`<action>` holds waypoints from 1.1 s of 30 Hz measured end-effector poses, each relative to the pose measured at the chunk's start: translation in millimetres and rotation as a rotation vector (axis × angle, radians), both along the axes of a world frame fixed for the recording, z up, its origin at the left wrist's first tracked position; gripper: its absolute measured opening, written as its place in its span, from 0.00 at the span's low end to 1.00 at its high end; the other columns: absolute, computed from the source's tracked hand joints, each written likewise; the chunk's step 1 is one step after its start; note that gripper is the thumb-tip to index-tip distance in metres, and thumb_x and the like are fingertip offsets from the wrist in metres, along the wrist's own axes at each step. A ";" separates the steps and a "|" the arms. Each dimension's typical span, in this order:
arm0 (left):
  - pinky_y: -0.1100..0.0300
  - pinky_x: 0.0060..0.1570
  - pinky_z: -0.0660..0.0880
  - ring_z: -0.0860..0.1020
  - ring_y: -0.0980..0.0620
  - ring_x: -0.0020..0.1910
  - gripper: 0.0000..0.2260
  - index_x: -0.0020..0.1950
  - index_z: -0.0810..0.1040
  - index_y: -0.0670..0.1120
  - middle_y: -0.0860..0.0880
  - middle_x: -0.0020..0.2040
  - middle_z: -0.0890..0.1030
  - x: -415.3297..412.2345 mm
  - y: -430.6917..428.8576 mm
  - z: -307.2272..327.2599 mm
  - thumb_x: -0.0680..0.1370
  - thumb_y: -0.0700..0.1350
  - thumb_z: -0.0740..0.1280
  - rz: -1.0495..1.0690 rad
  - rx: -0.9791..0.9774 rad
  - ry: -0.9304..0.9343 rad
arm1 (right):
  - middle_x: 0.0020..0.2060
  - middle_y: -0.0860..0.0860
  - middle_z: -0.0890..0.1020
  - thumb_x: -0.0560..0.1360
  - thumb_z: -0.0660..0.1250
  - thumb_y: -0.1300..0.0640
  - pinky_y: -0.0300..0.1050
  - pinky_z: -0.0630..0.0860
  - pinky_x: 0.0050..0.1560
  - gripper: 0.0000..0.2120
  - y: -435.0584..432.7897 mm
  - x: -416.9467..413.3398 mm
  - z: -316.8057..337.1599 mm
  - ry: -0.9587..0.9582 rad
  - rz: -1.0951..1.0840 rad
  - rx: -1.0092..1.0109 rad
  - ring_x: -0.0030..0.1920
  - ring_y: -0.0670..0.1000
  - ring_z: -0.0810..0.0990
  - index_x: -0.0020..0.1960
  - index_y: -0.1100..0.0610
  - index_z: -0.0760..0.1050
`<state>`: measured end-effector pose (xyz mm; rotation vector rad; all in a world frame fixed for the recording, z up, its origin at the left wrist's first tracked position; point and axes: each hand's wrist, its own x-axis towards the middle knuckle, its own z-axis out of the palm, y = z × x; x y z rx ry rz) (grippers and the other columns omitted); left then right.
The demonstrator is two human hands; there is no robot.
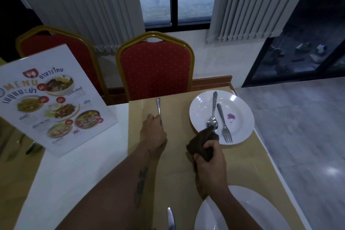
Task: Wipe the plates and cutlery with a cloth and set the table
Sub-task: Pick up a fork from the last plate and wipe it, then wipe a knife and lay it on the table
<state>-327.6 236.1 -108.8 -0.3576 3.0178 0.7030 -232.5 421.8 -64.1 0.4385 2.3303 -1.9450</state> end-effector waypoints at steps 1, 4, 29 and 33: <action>0.55 0.50 0.76 0.73 0.50 0.47 0.10 0.59 0.76 0.46 0.48 0.52 0.72 1.0 -1.6 -0.3 0.77 0.41 0.66 -0.012 -0.015 0.002 | 0.47 0.43 0.77 0.73 0.68 0.73 0.29 0.74 0.32 0.15 -0.8 -0.4 0.1 -0.005 -0.001 -0.005 0.46 0.42 0.77 0.49 0.55 0.70; 0.55 0.51 0.75 0.72 0.50 0.49 0.11 0.61 0.76 0.46 0.48 0.52 0.72 2.1 -3.4 -0.4 0.79 0.43 0.65 -0.014 -0.024 0.011 | 0.50 0.44 0.78 0.74 0.67 0.73 0.31 0.76 0.32 0.16 -2.4 -2.1 0.3 -0.016 0.023 -0.011 0.49 0.44 0.78 0.49 0.54 0.70; 0.52 0.62 0.74 0.76 0.48 0.60 0.24 0.67 0.76 0.55 0.49 0.65 0.76 -54.4 149.8 37.2 0.72 0.46 0.74 -0.640 -0.110 -0.014 | 0.49 0.53 0.79 0.84 0.56 0.55 0.35 0.75 0.32 0.06 114.6 -57.1 18.5 0.006 -0.220 0.091 0.43 0.46 0.80 0.59 0.56 0.67; 0.51 0.62 0.74 0.79 0.47 0.57 0.18 0.64 0.79 0.54 0.47 0.63 0.79 -61.3 172.4 33.8 0.74 0.47 0.72 -0.684 -0.273 0.001 | 0.46 0.51 0.79 0.84 0.57 0.54 0.38 0.70 0.34 0.07 142.4 -55.9 11.0 -0.055 -0.235 0.059 0.44 0.46 0.79 0.56 0.57 0.70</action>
